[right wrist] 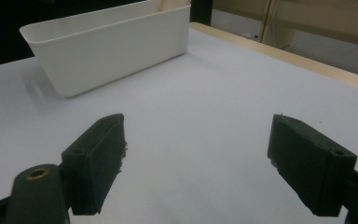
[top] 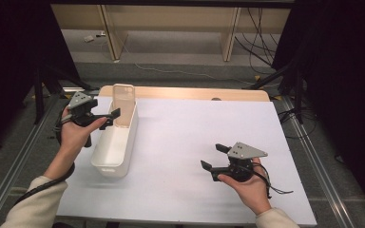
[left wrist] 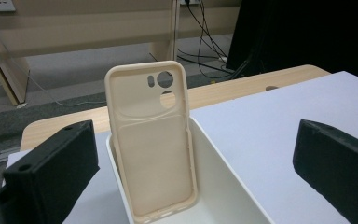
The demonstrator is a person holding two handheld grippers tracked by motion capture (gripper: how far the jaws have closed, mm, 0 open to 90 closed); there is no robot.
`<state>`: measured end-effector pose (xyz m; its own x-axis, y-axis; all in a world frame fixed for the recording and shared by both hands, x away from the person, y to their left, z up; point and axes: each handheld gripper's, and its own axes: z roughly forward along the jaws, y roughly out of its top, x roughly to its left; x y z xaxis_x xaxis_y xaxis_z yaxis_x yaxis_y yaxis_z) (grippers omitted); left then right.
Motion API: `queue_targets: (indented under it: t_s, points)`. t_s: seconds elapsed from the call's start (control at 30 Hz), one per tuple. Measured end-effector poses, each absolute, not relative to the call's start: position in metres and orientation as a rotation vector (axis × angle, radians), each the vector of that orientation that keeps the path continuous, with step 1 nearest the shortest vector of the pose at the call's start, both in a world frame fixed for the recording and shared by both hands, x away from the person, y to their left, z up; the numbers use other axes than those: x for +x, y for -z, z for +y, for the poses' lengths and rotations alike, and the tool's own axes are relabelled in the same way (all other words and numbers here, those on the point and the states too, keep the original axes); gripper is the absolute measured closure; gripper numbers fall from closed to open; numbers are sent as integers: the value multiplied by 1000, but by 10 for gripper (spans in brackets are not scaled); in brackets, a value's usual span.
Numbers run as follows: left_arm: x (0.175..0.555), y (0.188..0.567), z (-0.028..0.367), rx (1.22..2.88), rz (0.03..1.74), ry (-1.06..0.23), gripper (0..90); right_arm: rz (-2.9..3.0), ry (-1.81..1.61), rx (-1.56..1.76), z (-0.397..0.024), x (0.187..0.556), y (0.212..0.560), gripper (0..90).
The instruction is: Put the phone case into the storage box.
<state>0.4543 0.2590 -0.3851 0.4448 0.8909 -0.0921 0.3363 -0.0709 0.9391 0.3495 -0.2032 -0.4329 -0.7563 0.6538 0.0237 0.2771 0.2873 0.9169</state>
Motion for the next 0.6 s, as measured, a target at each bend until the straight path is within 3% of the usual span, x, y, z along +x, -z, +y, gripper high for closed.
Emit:
queue_targets:
  t_s: [0.6]
  points:
    - [429, 386, 252, 1652, 1027, -632, 0, 2196, -1462, 832, -204, 349, 432, 202]
